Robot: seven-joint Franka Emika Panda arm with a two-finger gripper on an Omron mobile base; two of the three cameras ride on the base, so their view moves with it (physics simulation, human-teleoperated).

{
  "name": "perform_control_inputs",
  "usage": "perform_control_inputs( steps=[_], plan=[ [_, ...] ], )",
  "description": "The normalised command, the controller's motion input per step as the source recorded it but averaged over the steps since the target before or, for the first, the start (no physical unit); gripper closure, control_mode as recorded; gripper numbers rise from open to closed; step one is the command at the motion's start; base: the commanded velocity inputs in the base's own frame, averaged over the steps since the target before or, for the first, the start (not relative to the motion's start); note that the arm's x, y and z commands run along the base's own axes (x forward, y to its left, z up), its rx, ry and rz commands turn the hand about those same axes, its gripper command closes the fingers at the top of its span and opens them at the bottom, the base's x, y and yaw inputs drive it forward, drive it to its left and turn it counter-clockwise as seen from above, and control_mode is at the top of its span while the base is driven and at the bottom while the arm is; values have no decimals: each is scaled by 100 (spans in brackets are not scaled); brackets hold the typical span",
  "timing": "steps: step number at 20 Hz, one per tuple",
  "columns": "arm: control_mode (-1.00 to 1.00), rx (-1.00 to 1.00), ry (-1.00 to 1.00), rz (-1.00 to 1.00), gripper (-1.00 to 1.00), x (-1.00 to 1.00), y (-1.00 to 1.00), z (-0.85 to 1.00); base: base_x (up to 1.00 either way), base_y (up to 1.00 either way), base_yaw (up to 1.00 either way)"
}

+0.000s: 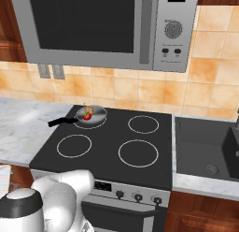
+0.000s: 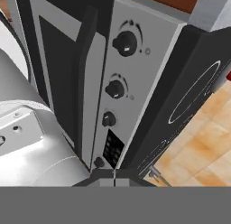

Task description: Place the pan on the rear left burner on the stove. Then place the tomato and the onion in the pan and turn on the rear left burner.

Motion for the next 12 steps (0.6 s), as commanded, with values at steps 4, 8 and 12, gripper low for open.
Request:
perform_control_inputs(
  steps=[4,8,12],
  plan=[
    [-100,0,5,5,100,0,-25,-4,0,0,0],
    [-100,0,2,9,100,0,-13,-10,0,0,0],
    [-100,0,2,14,100,0,-6,-7,0,0,0]
  ],
)
